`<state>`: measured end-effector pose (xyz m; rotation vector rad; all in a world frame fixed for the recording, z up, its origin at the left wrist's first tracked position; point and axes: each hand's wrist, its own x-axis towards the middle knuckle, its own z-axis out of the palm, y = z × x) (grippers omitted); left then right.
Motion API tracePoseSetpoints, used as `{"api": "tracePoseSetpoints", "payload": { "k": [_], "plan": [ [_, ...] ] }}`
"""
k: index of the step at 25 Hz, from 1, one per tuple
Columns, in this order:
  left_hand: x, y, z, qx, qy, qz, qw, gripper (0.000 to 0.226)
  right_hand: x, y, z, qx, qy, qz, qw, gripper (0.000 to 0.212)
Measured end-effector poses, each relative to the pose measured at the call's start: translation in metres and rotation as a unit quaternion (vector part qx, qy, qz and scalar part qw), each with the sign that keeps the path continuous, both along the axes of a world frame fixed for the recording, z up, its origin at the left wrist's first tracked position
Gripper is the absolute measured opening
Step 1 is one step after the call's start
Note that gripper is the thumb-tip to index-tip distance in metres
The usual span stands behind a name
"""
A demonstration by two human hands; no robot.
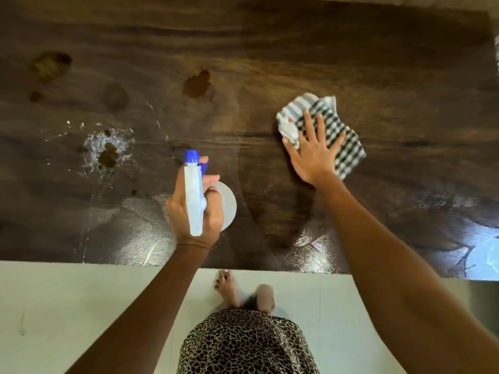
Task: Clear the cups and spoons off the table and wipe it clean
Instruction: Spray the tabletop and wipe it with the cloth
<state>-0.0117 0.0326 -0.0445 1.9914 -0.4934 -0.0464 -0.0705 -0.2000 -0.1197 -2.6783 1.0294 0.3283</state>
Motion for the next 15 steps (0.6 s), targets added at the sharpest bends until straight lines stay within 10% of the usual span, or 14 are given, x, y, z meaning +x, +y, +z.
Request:
{"api": "tracePoseSetpoints", "payload": {
  "k": [10,15],
  "plan": [
    [-0.005,-0.006,0.015,-0.039,0.05,0.046,0.997,0.043,-0.167,0.103,-0.007,-0.064,0.02,0.261,0.963,0.069],
    [-0.012,0.02,0.024,-0.046,0.06,0.023,0.997,0.04,-0.132,0.051,0.0,-0.013,0.029,-0.037,0.999,0.056]
  ]
}}
